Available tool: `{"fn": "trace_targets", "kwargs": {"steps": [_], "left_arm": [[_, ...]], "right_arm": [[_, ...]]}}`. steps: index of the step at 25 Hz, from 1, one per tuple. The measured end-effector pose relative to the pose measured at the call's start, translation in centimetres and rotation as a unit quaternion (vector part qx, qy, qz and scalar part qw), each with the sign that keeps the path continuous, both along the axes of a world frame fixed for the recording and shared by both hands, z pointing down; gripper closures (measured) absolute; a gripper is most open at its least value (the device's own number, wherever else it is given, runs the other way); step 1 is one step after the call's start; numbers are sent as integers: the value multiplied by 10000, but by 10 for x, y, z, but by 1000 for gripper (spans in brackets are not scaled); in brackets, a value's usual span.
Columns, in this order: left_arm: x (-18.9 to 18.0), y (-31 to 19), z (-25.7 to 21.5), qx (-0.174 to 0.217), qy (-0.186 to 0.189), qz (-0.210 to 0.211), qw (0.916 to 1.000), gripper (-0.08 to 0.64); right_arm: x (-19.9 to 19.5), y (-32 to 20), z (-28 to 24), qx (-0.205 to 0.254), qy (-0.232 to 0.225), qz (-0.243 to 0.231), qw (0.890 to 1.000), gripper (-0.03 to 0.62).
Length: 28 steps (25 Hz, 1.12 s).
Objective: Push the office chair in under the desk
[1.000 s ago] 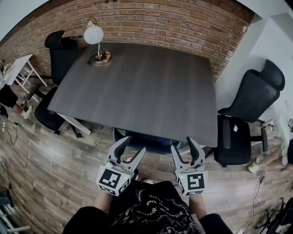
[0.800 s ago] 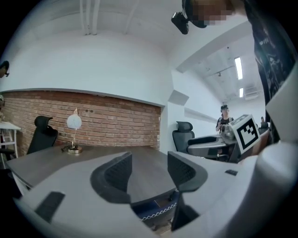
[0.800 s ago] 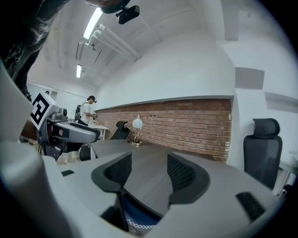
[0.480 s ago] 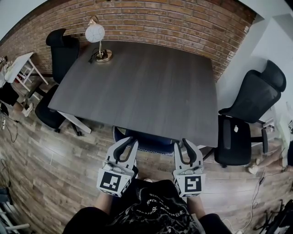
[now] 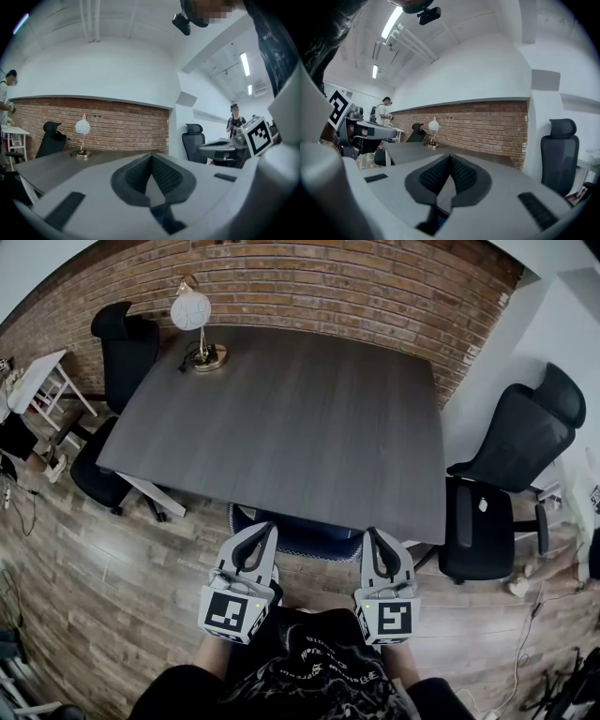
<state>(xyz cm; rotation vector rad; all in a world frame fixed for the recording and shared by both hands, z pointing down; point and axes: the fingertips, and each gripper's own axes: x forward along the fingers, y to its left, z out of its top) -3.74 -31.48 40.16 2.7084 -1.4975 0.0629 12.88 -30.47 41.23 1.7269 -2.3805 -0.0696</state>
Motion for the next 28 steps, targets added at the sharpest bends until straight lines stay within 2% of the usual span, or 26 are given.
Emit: {"fn": "trace_targets", "kwargs": {"steps": [11, 17, 21, 28], "left_arm": [[3, -8, 10, -196, -41, 45, 9998, 554], [4, -14, 5, -132, 57, 74, 9999, 554], [2, -15, 10, -172, -60, 93, 9998, 554], [3, -16, -1, -44, 105, 115, 9999, 554]], "right_arm": [[2, -5, 9, -158, 5, 23, 9999, 589], [2, -7, 9, -145, -23, 38, 9999, 589], [3, -9, 9, -187, -24, 61, 9998, 589], [-4, -11, 9, -168, -26, 25, 9999, 589]]}}
